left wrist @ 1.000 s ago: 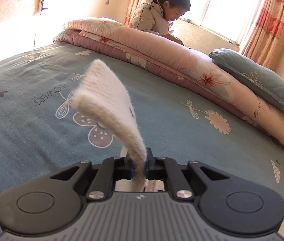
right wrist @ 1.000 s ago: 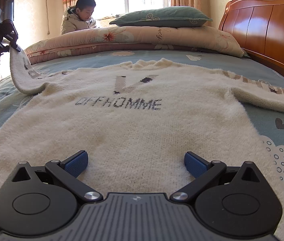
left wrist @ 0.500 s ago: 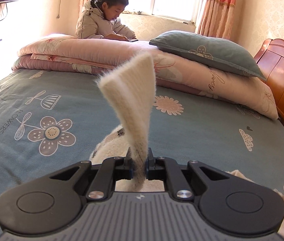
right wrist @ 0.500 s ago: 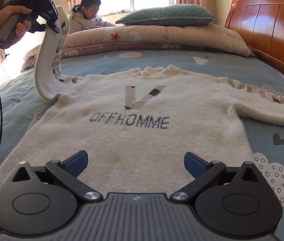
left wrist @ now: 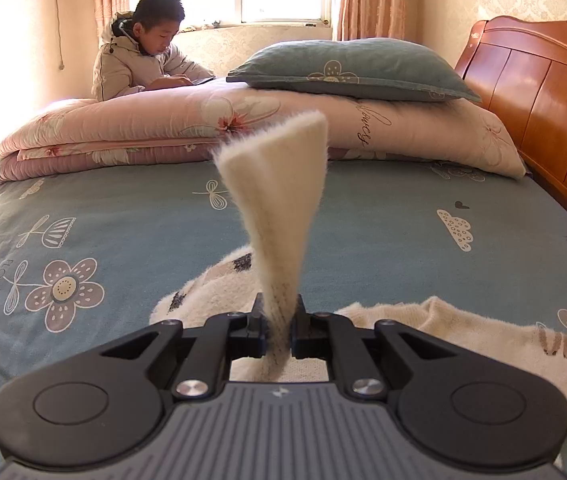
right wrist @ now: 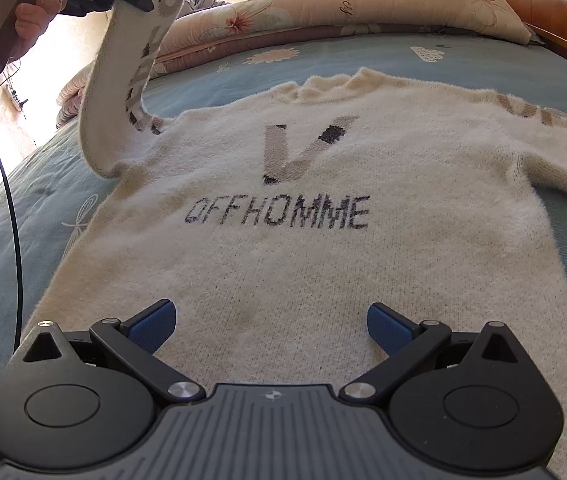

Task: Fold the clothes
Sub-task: 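Lift the sleeve cuff with the left gripper and carry it across the body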

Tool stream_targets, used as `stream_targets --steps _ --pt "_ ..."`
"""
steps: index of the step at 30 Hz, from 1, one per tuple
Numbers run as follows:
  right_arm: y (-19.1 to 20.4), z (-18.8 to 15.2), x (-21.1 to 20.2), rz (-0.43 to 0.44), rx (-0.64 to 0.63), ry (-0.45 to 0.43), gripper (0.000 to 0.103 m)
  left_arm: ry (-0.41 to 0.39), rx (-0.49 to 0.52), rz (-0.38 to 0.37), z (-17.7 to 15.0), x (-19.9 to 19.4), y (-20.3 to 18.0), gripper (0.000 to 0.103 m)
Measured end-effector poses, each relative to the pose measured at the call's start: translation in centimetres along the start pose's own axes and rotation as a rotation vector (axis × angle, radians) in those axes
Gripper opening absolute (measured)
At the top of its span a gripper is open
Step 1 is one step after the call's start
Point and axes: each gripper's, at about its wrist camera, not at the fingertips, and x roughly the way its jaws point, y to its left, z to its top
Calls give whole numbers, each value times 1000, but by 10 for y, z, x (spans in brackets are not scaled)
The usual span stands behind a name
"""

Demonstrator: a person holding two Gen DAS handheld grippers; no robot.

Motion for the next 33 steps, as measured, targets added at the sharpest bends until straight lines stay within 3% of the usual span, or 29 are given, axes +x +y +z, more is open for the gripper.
stream_targets --steps 15,27,33 --pt "-16 4 -18 46 40 -48 103 50 162 -8 -26 17 -67 8" --pt "-27 3 -16 35 76 -44 103 109 126 -63 -29 39 -86 8" --pt "-30 3 -16 34 84 -42 103 125 192 -75 -49 48 -106 8"
